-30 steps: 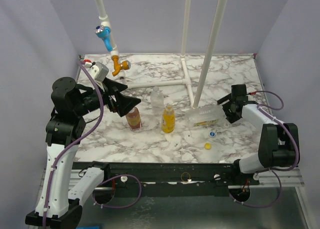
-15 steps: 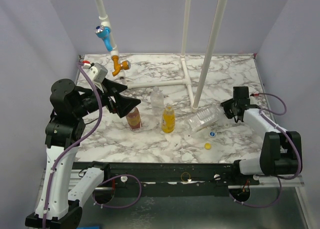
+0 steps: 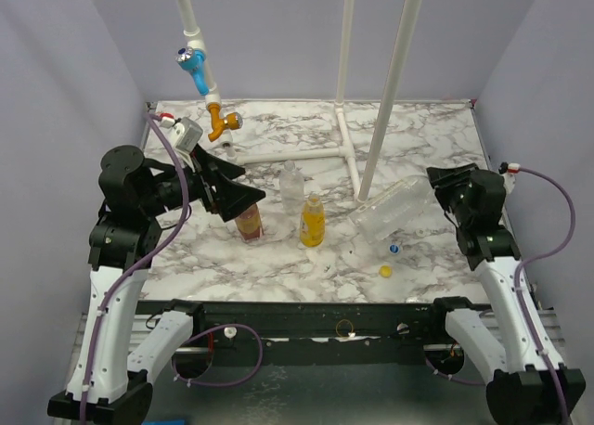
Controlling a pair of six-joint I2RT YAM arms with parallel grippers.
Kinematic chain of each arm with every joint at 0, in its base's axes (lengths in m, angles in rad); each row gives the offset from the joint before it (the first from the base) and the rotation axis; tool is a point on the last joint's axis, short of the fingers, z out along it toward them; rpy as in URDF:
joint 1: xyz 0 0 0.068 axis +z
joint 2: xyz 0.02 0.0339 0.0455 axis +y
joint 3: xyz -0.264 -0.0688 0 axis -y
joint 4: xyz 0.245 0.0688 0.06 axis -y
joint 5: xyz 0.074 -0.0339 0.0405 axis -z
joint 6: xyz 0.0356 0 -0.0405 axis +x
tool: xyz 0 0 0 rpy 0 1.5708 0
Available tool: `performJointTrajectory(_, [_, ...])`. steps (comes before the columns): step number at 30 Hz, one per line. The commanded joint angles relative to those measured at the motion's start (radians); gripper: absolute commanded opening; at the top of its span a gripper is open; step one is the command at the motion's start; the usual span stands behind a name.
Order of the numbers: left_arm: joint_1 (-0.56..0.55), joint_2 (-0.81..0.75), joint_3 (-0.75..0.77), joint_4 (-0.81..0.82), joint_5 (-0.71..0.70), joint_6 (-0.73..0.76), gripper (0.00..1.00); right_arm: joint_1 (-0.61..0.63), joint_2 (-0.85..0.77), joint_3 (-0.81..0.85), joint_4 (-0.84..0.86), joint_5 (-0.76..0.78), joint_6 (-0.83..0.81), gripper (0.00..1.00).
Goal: Unscrew the bottle caps
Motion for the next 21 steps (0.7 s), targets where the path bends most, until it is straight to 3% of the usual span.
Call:
performJointTrajectory(1, [-0.005,0.038,-0.027,0.035,0.127,-0.118,0.99,0.016,-0.149,0.009,-0.017,-0.056,-0.115,0.03])
performJointTrajectory(5, [-0.018,0.084,-0.037,0.059,0.192,-0.174,0.99,0.017,-0.225,0.036,0.001,-0.135,-0.157,0.0])
performJointTrajectory(10, [-0.064,0.133,-0.032,0.088,0.207,-0.228,0.99,0.019,-0.203,0.144,0.05,-0.263,-0.212,0.0])
performJointTrajectory(21, [-0.188,0.325,0.116,0.094,0.138,-0.175,0.99,0.033,-0.116,0.329,0.151,-0.444,-0.226,0.0])
